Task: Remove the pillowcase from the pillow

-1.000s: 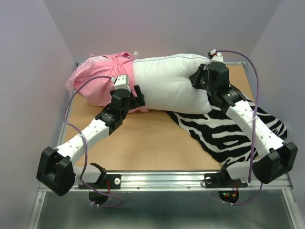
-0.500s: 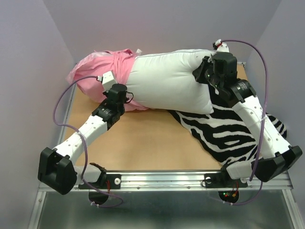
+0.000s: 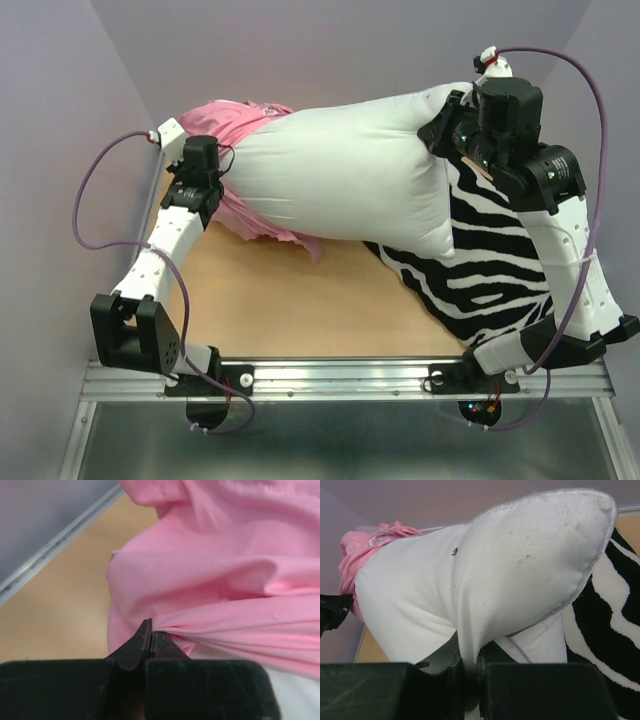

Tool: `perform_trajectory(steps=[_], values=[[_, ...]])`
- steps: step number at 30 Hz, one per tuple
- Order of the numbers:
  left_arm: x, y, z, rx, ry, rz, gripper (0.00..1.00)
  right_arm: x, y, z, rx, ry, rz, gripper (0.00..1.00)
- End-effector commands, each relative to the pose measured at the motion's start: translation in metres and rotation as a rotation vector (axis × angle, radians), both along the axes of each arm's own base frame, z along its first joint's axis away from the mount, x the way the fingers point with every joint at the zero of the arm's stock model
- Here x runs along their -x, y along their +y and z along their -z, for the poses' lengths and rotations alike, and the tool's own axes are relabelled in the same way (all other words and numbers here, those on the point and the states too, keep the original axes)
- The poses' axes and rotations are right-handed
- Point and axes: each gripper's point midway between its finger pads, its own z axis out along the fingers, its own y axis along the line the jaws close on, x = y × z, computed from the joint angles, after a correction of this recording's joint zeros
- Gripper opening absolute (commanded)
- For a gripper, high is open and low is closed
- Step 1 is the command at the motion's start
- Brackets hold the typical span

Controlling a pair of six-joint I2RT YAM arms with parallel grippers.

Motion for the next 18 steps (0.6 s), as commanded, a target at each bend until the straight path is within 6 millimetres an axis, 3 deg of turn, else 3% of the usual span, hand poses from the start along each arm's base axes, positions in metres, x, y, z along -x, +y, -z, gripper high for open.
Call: perform_trajectory(steps=[1, 5, 9, 11, 12, 13, 18], values=[[0.008, 0.087, -0.026, -0.139, 0.024, -0.292, 0.00, 0.028, -0.064, -0.097, -0.041, -0.284, 0.212, 0.01], [-0.006, 0.091, -0.031, -0.132, 0.020, -0.282, 0.00, 0.035, -0.062, -0.105, -0.068, -0.292, 0.188, 0.01], [-0.004, 0.105, -0.029, -0.176, 0.058, -0.343, 0.00, 0.039, -0.071, -0.099, -0.048, -0.281, 0.224, 0.01], [-0.007, 0.121, -0.014, -0.165, 0.079, -0.373, 0.00, 0.051, -0.081, -0.114, -0.060, -0.321, 0.253, 0.01], [-0.009, 0.125, -0.005, -0.157, 0.099, -0.373, 0.00, 0.050, -0.081, -0.111, -0.054, -0.311, 0.254, 0.01], [-0.017, 0.129, 0.013, -0.121, 0.134, -0.346, 0.00, 0.057, -0.082, -0.123, -0.068, -0.333, 0.243, 0.01], [-0.032, 0.122, 0.043, -0.069, 0.184, -0.303, 0.00, 0.079, -0.088, -0.138, -0.098, -0.365, 0.228, 0.01]])
